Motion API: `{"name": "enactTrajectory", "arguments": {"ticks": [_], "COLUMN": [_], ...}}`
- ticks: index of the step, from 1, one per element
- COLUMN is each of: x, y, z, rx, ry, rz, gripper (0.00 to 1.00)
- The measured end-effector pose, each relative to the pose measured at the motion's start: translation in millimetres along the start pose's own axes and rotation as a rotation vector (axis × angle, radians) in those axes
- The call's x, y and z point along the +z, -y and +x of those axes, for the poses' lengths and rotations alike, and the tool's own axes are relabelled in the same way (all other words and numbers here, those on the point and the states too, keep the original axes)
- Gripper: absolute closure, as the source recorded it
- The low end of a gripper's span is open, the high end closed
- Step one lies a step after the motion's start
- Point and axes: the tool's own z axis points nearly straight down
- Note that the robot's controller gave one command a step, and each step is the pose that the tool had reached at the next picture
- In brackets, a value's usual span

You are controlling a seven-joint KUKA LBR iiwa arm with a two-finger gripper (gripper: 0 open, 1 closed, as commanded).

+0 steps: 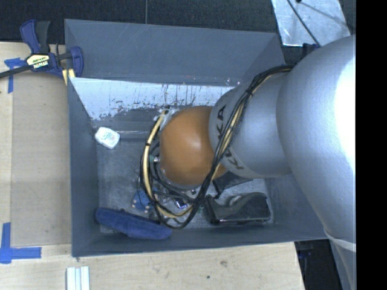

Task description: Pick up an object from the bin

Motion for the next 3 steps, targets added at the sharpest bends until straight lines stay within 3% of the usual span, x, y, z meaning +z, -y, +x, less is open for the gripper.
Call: {"name": "enactTrajectory", "arguments": {"ticks": [1, 2, 3], "x": [0.2, -120.4, -193.5], "y": [1.4, -27.2, 19.3], "z": [-0.5, -8.0, 6.6], "rx": [0.003, -0.022, -0.414], "ry": [0.001, -0.005, -0.008], "rz": [0.002, 0.000, 0.001], "gripper": [1.00, 1.00, 1.00]}}
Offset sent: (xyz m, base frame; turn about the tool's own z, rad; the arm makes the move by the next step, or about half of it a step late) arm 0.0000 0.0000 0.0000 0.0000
